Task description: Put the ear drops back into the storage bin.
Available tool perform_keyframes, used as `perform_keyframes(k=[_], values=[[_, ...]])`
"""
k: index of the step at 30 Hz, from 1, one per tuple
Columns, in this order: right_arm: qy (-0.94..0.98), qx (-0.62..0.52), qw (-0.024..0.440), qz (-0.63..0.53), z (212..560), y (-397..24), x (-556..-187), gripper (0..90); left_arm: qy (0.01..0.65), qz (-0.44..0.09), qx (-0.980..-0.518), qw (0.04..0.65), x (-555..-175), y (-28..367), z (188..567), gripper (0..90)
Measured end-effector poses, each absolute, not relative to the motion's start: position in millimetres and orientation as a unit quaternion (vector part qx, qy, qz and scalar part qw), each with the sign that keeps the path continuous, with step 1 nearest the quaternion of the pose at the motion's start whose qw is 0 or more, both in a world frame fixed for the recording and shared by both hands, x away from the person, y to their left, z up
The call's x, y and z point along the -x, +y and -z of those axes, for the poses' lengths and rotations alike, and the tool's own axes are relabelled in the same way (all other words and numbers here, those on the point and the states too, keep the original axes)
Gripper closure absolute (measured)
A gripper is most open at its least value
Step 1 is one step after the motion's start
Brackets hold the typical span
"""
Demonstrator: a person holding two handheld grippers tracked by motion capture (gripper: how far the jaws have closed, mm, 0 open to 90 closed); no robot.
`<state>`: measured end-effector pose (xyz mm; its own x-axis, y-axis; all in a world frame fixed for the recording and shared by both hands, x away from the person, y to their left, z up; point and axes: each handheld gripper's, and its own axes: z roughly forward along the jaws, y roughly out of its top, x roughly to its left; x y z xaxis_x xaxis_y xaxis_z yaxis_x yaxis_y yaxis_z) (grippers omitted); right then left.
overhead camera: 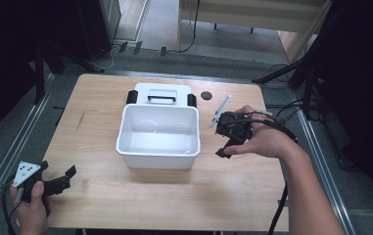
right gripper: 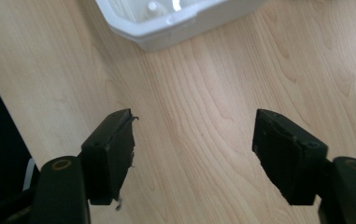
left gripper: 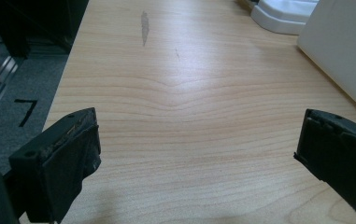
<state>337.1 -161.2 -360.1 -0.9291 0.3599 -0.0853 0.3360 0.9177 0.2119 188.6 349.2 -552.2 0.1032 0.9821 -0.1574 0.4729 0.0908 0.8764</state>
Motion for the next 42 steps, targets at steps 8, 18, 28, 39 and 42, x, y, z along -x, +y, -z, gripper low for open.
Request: perform_keyframes(k=[8, 18, 28, 39, 42], values=[[0.961, -0.224, 0.077, -0.141, 381, -194, -325, 13.3, 0.601, -0.295, -0.606, 0.429, -189, 349, 552, 0.2], [0.93, -0.301, 0.078, -0.196, 417, -234, -314, 0.0, 0.601, -0.297, -0.608, 0.426, -189, 349, 552, 0.2], [0.883, -0.356, 0.141, -0.271, 464, -269, -290, 0.0, 0.603, -0.3, -0.605, 0.424, -189, 349, 552, 0.2], [0.815, -0.427, 0.171, -0.353, 505, -309, -259, 0.0, 0.603, -0.301, -0.606, 0.423, -189, 348, 552, 0.2], [0.792, -0.448, 0.189, -0.369, 515, -319, -251, 0.0, 0.603, -0.302, -0.605, 0.423, -189, 348, 552, 0.2]])
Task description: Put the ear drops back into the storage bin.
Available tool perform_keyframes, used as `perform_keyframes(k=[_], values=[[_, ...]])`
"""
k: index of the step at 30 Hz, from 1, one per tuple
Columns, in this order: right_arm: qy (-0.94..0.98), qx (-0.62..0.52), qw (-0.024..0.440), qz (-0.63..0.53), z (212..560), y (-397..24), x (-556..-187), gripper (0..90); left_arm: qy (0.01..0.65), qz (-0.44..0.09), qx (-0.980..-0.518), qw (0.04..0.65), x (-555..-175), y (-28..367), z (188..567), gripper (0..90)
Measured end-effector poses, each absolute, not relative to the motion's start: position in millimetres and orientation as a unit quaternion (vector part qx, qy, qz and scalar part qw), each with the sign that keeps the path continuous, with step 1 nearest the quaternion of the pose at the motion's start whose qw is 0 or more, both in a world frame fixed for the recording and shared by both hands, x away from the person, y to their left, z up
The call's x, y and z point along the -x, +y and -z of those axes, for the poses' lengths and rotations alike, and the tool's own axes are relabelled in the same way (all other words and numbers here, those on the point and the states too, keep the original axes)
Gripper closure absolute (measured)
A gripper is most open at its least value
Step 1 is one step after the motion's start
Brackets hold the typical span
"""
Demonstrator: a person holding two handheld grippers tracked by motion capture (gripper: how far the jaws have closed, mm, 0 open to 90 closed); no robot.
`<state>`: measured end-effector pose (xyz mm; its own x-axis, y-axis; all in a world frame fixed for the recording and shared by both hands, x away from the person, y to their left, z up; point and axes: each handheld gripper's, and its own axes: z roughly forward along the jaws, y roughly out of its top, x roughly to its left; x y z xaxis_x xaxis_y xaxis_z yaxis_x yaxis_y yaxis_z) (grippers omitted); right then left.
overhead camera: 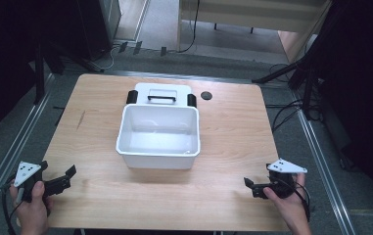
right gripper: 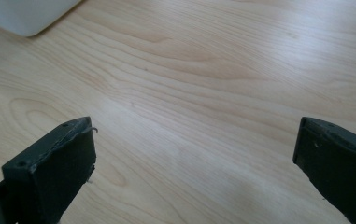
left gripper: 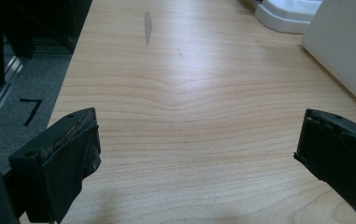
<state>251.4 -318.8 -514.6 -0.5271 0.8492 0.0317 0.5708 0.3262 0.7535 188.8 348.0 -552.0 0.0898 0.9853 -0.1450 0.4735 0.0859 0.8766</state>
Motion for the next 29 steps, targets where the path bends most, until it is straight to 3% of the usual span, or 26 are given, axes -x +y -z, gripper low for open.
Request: perform_keyframes(k=[11, 29], values=[[0.713, -0.509, 0.239, -0.419, 539, -342, -234, 0.0, 0.604, -0.303, -0.605, 0.422, -189, 348, 552, 0.2], [0.637, -0.555, 0.239, -0.479, 547, -360, -229, 0.0, 0.605, -0.296, -0.604, 0.426, -189, 350, 552, 0.2]])
